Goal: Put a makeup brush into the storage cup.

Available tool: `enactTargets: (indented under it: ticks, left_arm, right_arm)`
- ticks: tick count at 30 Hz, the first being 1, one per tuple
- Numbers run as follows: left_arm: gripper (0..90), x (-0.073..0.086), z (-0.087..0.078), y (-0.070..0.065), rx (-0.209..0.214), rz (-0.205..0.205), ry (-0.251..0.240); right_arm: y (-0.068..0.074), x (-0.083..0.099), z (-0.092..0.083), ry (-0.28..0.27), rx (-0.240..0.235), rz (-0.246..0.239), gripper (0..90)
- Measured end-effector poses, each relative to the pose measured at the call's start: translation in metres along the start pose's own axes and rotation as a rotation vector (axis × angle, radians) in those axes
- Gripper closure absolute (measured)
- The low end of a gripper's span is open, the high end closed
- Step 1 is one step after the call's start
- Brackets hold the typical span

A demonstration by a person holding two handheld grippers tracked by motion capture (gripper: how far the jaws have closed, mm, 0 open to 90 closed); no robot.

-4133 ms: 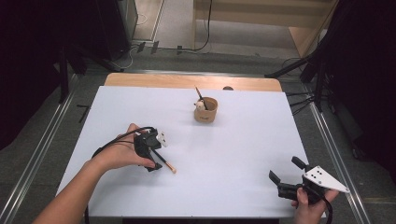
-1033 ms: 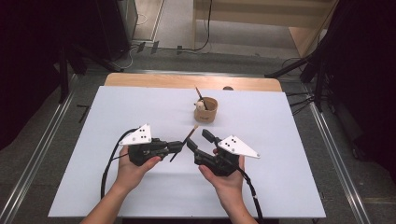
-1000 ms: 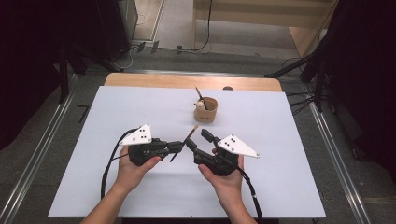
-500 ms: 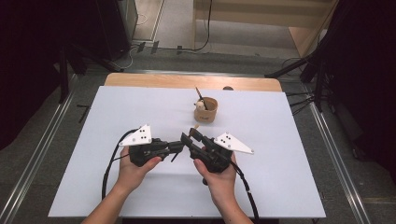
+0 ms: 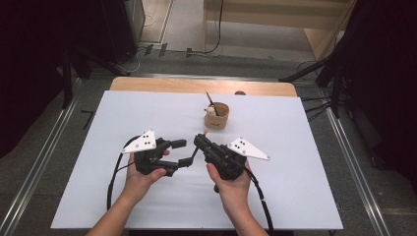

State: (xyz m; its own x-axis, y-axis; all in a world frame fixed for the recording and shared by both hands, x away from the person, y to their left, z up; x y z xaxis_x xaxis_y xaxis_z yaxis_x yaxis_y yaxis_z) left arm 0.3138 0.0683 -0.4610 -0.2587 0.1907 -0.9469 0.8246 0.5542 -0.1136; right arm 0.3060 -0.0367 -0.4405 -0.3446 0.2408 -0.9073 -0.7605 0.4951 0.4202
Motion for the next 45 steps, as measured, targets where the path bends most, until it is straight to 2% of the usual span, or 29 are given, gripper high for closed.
enactTargets:
  ticks: [1, 3, 4, 6, 8, 9, 11, 12, 14, 16, 18, 20, 23, 27, 30, 34, 37, 39, 45]
  left_arm:
    - [13.8, 0.001, -0.001, 0.002, -0.008, 0.001, 0.001]
    - [1.3, 0.004, -0.007, 0.006, -0.023, 0.005, -0.004]
    - [0.0, 0.006, -0.011, 0.01, -0.036, 0.001, -0.003]
    - [0.0, 0.01, -0.015, 0.018, -0.082, -0.021, -0.003]
    - [0.0, 0.014, -0.02, 0.024, -0.094, -0.033, -0.003]
    - [0.0, 0.016, -0.023, 0.029, -0.119, -0.043, -0.013]
    - [0.0, 0.019, -0.03, 0.035, -0.138, -0.048, -0.023]
    - [0.0, 0.02, -0.034, 0.04, -0.164, -0.054, -0.026]
    - [0.0, 0.023, -0.042, 0.046, -0.178, -0.071, -0.029]
    - [0.0, 0.026, -0.048, 0.052, -0.222, -0.071, -0.018]
    - [0.0, 0.028, -0.056, 0.055, -0.235, -0.069, -0.027]
    - [0.0, 0.03, -0.062, 0.059, -0.272, -0.064, -0.026]
    - [0.0, 0.034, -0.072, 0.064, -0.301, -0.076, -0.038]
    - [0.0, 0.037, -0.079, 0.063, -0.279, -0.076, -0.057]
    - [0.0, 0.042, -0.083, 0.061, -0.289, -0.056, -0.054]
    - [0.0, 0.048, -0.089, 0.064, -0.322, -0.049, -0.046]
    - [0.0, 0.051, -0.096, 0.067, -0.346, -0.052, -0.049]
    - [0.0, 0.052, -0.103, 0.069, -0.351, -0.062, -0.063]
    - [0.0, 0.062, -0.118, 0.075, -0.399, -0.05, -0.058]
  right_arm:
    - [-0.002, -0.001, -0.001, -0.001, 0.007, -0.009, 84.9]
    - [-0.005, -0.003, -0.004, 0.007, 0.02, -0.025, 84.9]
    - [-0.006, -0.003, -0.005, 0.01, 0.026, -0.034, 84.9]
    - [-0.009, -0.005, -0.007, 0.009, 0.033, -0.048, 84.9]
    - [-0.012, -0.006, -0.009, 0.012, 0.047, -0.066, 84.9]
    - [-0.014, -0.006, -0.009, 0.014, 0.055, -0.071, 84.9]
    - [-0.017, -0.006, -0.01, 0.013, 0.062, -0.084, 84.9]
    - [-0.019, -0.007, -0.011, 0.011, 0.064, -0.092, 84.9]
    - [-0.022, -0.009, -0.012, 0.009, 0.074, -0.101, 84.9]
    - [-0.027, -0.01, -0.014, 0.008, 0.085, -0.103, 84.9]
    - [-0.03, -0.012, -0.016, 0.007, 0.093, -0.111, 84.9]
    - [-0.033, -0.013, -0.018, 0.002, 0.098, -0.122, 84.9]
    - [-0.038, -0.014, -0.022, 0.007, 0.107, -0.131, 84.9]
    - [-0.044, -0.018, -0.028, 0.006, 0.125, -0.159, 84.9]
    - [-0.048, -0.021, -0.032, -0.002, 0.133, -0.16, 84.9]
    - [-0.051, -0.026, -0.037, -0.004, 0.138, -0.192, 84.9]
    - [-0.052, -0.028, -0.039, -0.011, 0.137, -0.192, 84.9]
    - [-0.053, -0.029, -0.039, -0.011, 0.137, -0.199, 84.9]
    - [-0.056, -0.031, -0.032, 0.0, 0.139, -0.238, 84.9]
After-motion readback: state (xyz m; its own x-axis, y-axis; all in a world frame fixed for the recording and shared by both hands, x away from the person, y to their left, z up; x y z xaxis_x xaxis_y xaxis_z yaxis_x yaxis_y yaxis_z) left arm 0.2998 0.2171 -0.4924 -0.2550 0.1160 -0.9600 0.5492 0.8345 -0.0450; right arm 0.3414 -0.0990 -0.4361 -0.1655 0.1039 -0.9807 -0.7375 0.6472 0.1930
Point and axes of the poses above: each handheld gripper's, and its own axes: z roughly forward along the jaws, x roughly out of its underside, y roughly to its left, the point moved 9 cm from there along z, roughly forward along the jaws, and after that the axes turned 15 degrees about -x, right-handed, at the moved point
